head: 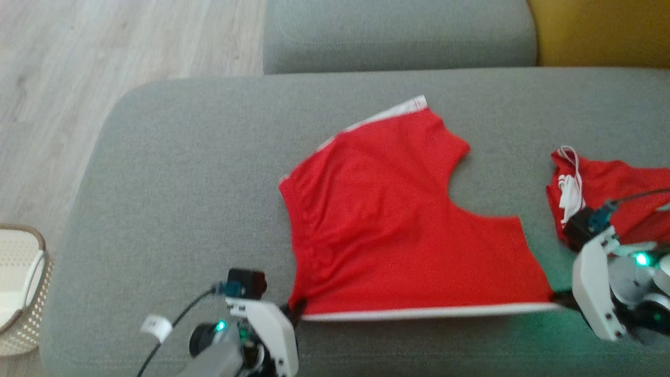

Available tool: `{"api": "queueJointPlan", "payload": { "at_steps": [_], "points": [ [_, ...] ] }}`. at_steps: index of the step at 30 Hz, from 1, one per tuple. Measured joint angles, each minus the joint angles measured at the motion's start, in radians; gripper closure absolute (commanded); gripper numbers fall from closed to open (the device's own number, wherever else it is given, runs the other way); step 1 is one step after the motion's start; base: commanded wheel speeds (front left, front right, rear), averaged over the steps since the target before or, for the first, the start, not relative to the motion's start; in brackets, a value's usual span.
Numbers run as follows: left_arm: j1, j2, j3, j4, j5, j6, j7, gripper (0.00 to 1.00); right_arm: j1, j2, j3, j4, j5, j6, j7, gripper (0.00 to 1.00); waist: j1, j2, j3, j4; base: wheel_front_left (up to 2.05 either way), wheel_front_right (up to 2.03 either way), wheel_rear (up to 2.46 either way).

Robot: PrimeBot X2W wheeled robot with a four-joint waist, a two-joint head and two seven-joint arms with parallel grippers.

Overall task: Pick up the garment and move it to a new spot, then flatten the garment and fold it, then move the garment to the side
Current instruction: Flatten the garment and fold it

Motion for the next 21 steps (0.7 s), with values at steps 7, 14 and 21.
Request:
{"api": "queueJointPlan", "payload": {
  "at_steps": [7,14,21],
  "points": [
    [0.115,0.101,-0.097,-0.187,-0.068,0.0,0.073,1.0,0.053,-0.1,0.029,-0.124,0.012,0.001,0.054,1.0,0.0,0.0,-0.038,0.019,0.0,0.0,0.0],
    [0.139,0.166,-0.111,-0.325,-0.098,0.002,0.1,1.0,0.069,-0.148,-0.023,-0.194,0.021,0.001,0.053,1.0,0.0,0.0,-0.046,0.05,0.0,0.0,0.0],
    [0.081,0.164,-0.072,-0.426,-0.117,0.045,0.109,1.0,-0.006,-0.107,-0.157,-0.157,-0.031,0.0,-0.009,1.0,0.0,0.0,0.012,0.078,0.0,0.0,0.0]
  ]
}}
